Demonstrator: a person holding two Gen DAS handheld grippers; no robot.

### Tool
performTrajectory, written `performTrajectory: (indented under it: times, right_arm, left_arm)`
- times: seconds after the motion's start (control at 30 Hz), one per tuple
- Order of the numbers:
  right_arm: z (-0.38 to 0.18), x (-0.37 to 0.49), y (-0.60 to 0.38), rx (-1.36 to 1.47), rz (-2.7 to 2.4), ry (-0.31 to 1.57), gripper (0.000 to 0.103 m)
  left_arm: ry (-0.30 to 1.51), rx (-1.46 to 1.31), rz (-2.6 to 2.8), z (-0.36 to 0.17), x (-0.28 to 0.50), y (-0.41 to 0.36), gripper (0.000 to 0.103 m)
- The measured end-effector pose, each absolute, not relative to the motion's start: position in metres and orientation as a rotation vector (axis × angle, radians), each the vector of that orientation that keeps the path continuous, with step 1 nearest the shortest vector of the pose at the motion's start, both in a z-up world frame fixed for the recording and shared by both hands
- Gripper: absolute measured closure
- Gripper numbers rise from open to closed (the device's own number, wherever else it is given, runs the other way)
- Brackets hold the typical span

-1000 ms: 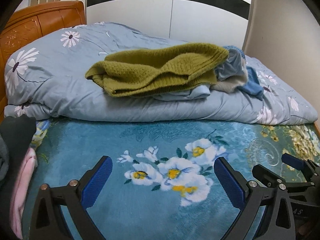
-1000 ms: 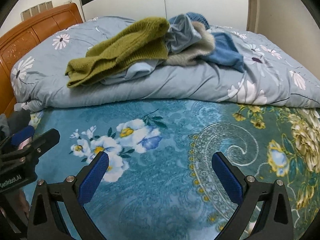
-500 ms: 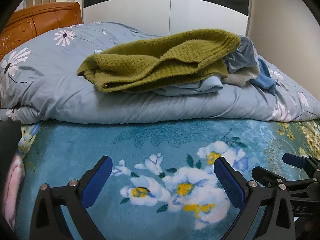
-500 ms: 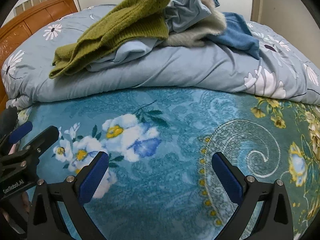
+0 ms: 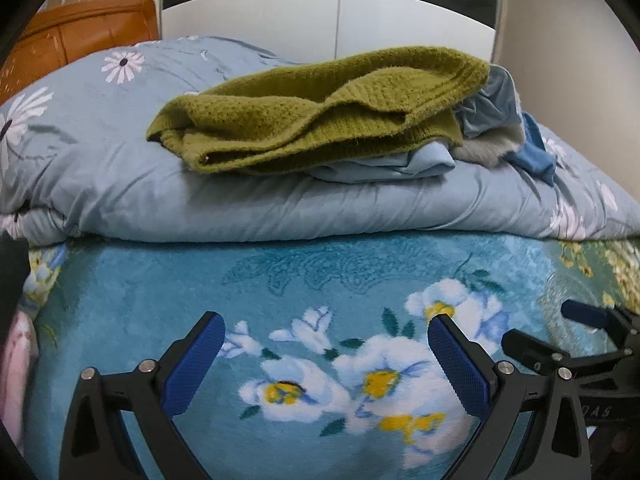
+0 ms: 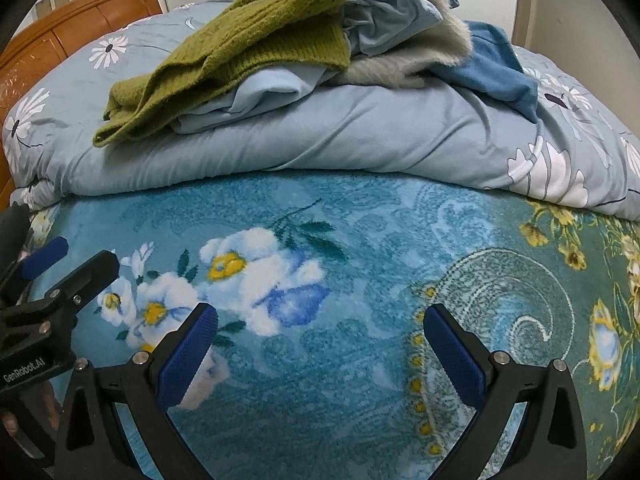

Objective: Fold clothes
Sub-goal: 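Move both tools toward the olive-green sweater on the clothes pile, then grasp the olive-green sweater with the left gripper and lift it off the pile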

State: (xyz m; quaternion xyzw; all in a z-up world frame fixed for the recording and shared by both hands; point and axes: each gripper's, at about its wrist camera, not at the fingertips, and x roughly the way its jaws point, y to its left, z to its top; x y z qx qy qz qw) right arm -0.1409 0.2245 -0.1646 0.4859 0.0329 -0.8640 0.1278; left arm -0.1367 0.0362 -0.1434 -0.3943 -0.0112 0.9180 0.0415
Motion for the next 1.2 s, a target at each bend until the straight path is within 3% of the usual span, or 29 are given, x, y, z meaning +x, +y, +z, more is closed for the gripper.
performTrajectory:
  times: [0.5,0.77,0.87,1.13,1.2]
  right_arm:
    - [-0.175,-0.144,0.229,1.43,-2.512,0.092,0.0]
    - [-0.183,-0.142,0.24,1.46,-2.512,0.057,0.0]
    - [-0.184,-0.14,0.244,1.461,-2.513,0.049,0.0]
    - [-0.186,-0.136,0.262,1.485,-2.519,0.021,0.0]
    - [-0.186,-0.134,0.267,1.495,-2.521,0.013,0.0]
  left_arm:
    - [0.028,-1.262,2.879,-0.141,-0.162,0.009,0.0]
    - [0.105,-1.142,2.895,-0.12,-0.192,0.007,0.0]
    - [0.205,-1.083,2.897,-0.115,-0.207,0.016,0.0]
    - [0.679,-1.047,2.896,-0.123,-0.254,0.02,0.002]
    - [0.733,-1.062,2.879,-0.12,-0.268,0.015,0.018]
